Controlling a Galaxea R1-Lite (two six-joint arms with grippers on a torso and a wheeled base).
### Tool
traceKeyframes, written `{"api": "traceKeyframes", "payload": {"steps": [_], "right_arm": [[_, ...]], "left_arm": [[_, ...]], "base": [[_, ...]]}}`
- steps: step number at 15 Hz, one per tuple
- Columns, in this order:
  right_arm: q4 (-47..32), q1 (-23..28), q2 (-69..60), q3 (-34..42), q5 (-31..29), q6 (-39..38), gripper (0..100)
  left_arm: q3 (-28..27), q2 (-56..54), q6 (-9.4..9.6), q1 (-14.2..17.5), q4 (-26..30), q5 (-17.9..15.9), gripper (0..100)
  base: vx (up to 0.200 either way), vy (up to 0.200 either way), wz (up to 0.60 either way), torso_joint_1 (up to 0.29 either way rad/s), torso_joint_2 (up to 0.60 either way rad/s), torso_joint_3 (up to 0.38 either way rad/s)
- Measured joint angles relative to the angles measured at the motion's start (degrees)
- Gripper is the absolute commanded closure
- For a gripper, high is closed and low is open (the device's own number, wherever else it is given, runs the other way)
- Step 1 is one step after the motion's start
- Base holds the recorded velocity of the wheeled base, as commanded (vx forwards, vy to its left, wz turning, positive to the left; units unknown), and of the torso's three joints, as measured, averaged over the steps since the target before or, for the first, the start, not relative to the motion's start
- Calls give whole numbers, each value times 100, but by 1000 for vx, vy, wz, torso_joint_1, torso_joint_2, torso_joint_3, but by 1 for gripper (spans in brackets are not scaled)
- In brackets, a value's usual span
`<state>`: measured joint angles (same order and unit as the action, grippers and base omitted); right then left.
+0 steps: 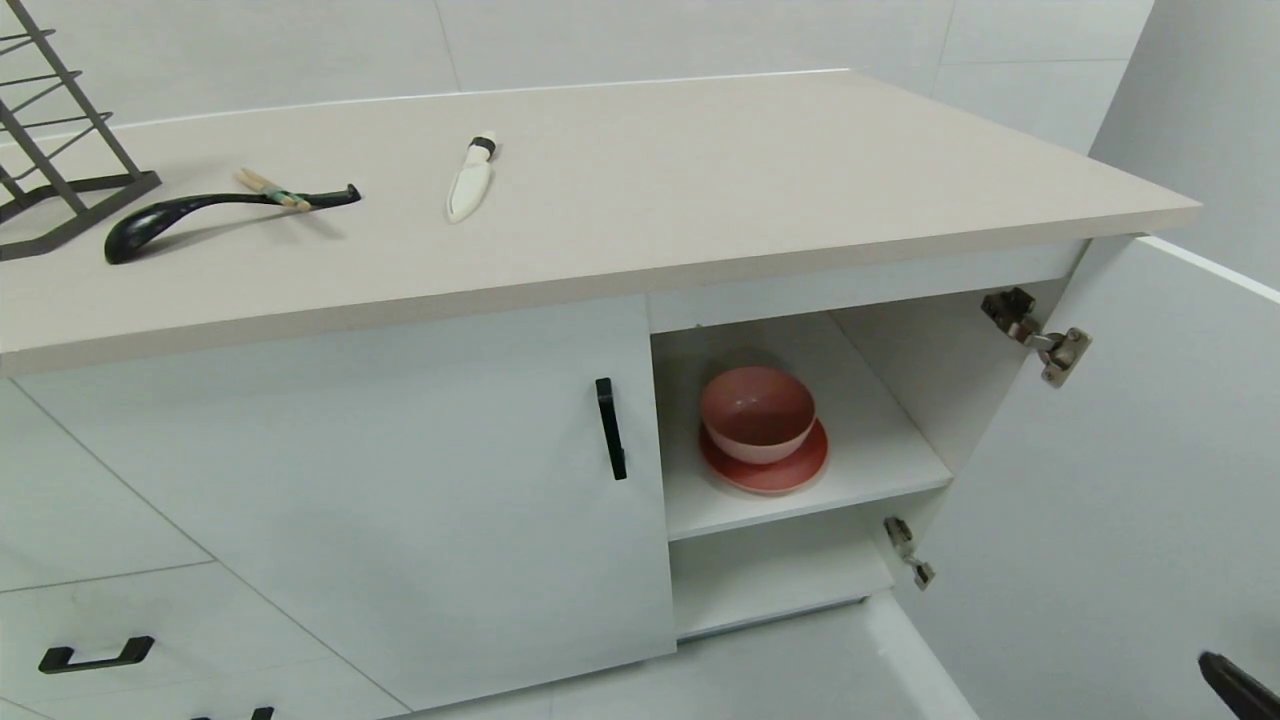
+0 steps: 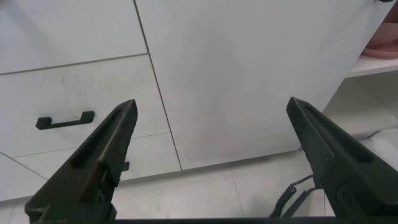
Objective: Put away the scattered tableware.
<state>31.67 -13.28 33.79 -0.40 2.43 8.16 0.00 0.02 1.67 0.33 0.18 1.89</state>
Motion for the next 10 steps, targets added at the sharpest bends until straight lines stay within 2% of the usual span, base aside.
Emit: {"api": "traceKeyframes", "payload": {"steps": [2,4,5,7,10], "right_arm": [[-1281,251,-1230,-100,-60,-44,0],[-2109,494,-2096,-85,-169,-77,0],[-2721,592,-2360,-33,-447,-102,0],[-2855,683,-2630,5,-1008,-169,0],[-2848,717,-2789,29,-945,-419,0]], "left_arm": [[0,0,16,0,-2,-20,0],[0,0,10,0,-2,-61,0],[0,0,-33,-2,-2,-61,0],[0,0,-80,0,-2,-59,0],[0,0,-162,0,-5,-61,0]], "base": [[0,0,0,0,0,0],[0,0,0,0,0,0],[0,0,0,0,0,0],[0,0,0,0,0,0],[0,0,0,0,0,0]]}}
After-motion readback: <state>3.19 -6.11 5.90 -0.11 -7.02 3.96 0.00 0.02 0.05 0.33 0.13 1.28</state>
